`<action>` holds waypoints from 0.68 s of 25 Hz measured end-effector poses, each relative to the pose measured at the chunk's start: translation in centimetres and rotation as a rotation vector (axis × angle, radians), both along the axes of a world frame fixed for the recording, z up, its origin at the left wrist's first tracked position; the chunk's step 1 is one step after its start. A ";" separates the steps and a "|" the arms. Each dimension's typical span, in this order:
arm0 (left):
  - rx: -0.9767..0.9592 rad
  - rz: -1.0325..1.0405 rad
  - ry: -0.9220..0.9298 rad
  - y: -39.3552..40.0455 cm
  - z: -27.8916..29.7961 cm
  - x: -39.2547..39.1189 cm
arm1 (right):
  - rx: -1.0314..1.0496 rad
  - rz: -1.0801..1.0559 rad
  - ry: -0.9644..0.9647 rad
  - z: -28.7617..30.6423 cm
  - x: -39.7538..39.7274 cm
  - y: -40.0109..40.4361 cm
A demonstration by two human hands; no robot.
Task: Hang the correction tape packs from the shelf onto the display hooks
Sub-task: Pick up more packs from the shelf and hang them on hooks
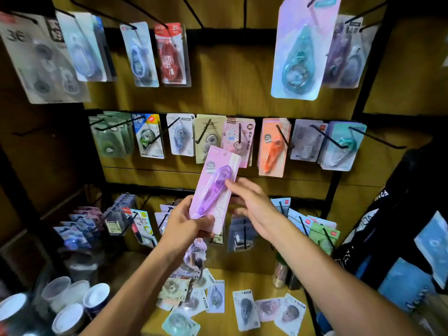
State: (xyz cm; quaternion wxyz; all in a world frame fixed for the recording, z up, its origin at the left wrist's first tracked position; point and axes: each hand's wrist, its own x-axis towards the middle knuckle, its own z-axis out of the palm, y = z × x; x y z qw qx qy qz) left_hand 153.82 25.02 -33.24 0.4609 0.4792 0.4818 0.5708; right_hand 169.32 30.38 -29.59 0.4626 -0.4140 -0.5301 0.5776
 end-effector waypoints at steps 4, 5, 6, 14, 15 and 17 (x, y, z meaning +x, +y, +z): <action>0.015 -0.097 0.140 0.4 0.4 2.0 | 0.200 -0.038 0.049 -0.5 2.3 -2.6; 0.035 -0.089 0.239 0.7 0.5 2.1 | 0.245 -0.051 0.041 -0.4 3.3 -2.9; 0.056 -0.063 0.352 1.2 0.5 2.1 | 0.281 -0.074 0.032 -0.3 4.4 -3.2; 0.074 0.188 1.143 3.1 -0.3 2.9 | 0.331 -0.264 -0.034 0.6 11.2 -3.8; 0.066 0.186 1.199 3.1 -0.5 3.1 | 0.343 -0.301 -0.039 0.7 11.3 -3.8; 0.064 0.191 1.266 2.9 -0.8 3.4 | 0.354 -0.372 -0.067 0.7 11.3 -3.5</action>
